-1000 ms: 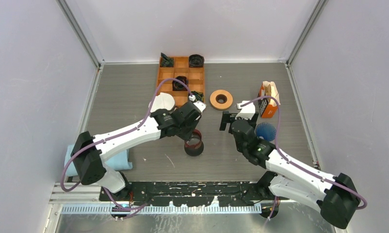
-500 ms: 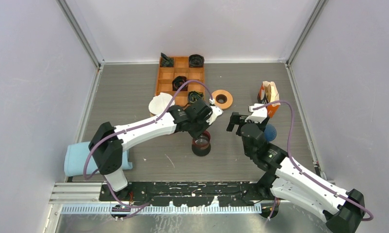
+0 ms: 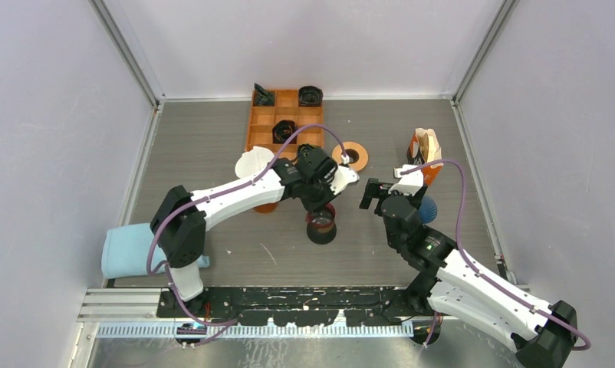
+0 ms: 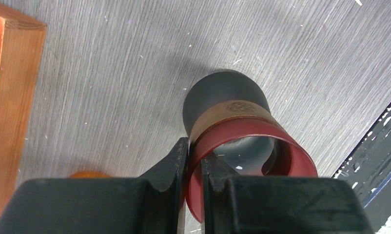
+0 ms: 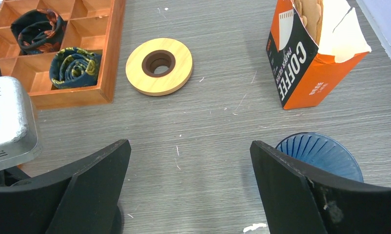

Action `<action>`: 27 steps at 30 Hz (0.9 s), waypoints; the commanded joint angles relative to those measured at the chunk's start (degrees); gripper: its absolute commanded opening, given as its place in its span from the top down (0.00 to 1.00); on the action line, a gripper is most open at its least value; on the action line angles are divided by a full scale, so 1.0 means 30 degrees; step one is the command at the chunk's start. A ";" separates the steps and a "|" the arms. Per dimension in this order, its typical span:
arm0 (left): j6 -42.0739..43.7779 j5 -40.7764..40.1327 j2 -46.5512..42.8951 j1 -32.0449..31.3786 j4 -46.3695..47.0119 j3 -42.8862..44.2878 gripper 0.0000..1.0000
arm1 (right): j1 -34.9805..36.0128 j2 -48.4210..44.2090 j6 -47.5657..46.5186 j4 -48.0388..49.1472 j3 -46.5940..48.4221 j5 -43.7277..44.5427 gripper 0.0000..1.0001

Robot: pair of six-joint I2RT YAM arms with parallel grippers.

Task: Place the coffee filter in the dripper
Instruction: Place the coffee server at the center of the board.

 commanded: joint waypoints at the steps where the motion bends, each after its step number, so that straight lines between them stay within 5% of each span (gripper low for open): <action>1: 0.1546 0.1028 0.0234 0.0335 0.0632 0.0969 0.86 | -0.0023 -0.0248 0.0237 0.0305 0.0261 0.0497 0.00; 16: 0.0745 0.0454 -0.1852 0.0466 0.0525 0.1729 0.41 | -0.0023 -0.0228 -0.0180 -0.0203 0.1237 -0.0013 0.00; 27: -0.2657 -0.5004 -0.5304 0.0465 -0.0920 0.2973 0.14 | -0.1202 0.2906 -0.1198 -0.0366 0.3499 -0.2424 0.00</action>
